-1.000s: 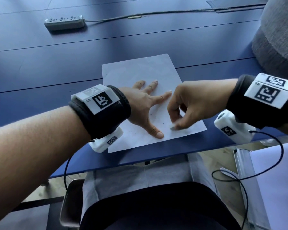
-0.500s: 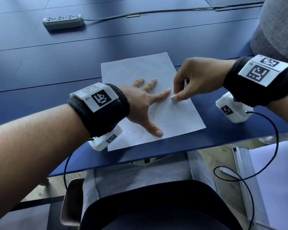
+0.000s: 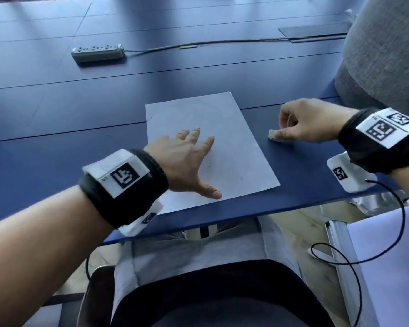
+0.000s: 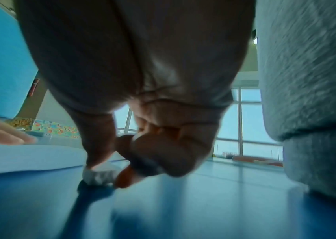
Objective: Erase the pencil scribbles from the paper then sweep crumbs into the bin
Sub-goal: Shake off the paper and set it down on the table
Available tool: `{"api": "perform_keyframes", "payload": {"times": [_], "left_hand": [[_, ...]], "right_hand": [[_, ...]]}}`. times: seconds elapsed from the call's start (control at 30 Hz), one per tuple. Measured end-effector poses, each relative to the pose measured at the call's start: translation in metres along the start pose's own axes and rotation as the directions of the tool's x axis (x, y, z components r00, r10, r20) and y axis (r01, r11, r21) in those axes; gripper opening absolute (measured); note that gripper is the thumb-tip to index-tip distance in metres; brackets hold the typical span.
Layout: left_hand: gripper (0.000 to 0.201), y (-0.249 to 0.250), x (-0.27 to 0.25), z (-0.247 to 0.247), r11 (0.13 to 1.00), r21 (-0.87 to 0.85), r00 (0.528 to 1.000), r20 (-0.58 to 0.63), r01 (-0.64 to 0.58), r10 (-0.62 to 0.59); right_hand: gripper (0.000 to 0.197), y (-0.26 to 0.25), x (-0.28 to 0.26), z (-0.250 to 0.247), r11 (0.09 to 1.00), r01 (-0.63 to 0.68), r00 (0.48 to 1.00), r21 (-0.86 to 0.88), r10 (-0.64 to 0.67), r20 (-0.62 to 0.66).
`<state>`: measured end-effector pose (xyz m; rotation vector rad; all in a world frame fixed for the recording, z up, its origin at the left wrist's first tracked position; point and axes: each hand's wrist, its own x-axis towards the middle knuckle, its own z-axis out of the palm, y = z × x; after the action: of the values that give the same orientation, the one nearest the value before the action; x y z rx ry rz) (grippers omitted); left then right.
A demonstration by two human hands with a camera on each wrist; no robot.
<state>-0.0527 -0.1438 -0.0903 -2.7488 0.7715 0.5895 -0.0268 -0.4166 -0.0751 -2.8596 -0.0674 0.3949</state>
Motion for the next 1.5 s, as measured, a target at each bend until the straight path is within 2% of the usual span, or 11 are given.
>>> {"api": "perform_keyframes", "payload": {"times": [0.1,0.2,0.37,0.53,0.67,0.83,1.0,1.07,1.2,1.37,1.5], "left_hand": [[0.125,-0.005,-0.037,0.012,0.997,0.033,0.997,-0.029,0.072,-0.071],[0.123,-0.005,-0.071,0.032,0.988,-0.009,0.986,0.058,0.157,-0.157],[0.117,0.014,-0.087,0.060,0.962,-0.095,0.966,0.070,0.255,-0.249],[0.117,0.042,-0.092,0.065,0.938,-0.154,0.950,0.008,0.311,-0.313],[0.123,0.060,-0.090,0.061,0.916,-0.223,0.941,0.024,0.334,-0.338],[0.127,0.031,-0.099,0.032,0.842,-0.463,0.946,-0.028,0.275,-0.324],[0.131,-0.072,-0.102,-0.009,0.655,-0.656,0.759,-0.188,0.375,-0.623],[0.135,-0.115,-0.100,-0.012,0.561,-0.780,0.671,-0.261,0.276,-0.694],[0.113,-0.149,-0.093,0.001,0.218,-0.951,0.693,-0.310,-0.220,-0.651],[0.017,-0.149,-0.084,0.023,0.332,-0.903,0.624,-0.428,-0.272,-0.653],[0.039,-0.164,-0.086,0.022,0.318,-0.877,0.541,-0.474,-0.361,-0.694]], "right_hand": [[0.055,-0.004,-0.018,0.003,0.992,-0.090,0.995,-0.089,0.085,-0.060],[0.065,-0.020,-0.046,0.021,0.992,-0.119,0.983,-0.033,0.123,0.138],[0.052,-0.042,-0.072,0.044,0.943,-0.168,0.975,0.286,0.118,0.186],[0.034,-0.071,-0.093,0.072,0.613,-0.141,0.990,0.778,0.097,0.103],[0.027,-0.095,-0.097,0.092,0.423,-0.110,0.990,0.899,0.129,0.060],[0.011,-0.089,-0.081,0.061,0.571,0.066,0.986,0.818,0.088,-0.141],[0.023,-0.073,-0.063,-0.016,0.693,0.286,0.949,0.661,-0.110,-0.295],[0.016,-0.071,-0.056,-0.036,0.660,0.386,0.919,0.645,-0.215,-0.330],[0.020,-0.069,-0.040,-0.027,0.723,0.414,0.910,0.553,-0.327,-0.255],[0.018,-0.071,-0.032,-0.012,0.765,0.436,0.900,0.473,-0.371,-0.228],[0.019,-0.069,-0.026,-0.019,0.694,0.442,0.897,0.568,-0.325,-0.300]]}}
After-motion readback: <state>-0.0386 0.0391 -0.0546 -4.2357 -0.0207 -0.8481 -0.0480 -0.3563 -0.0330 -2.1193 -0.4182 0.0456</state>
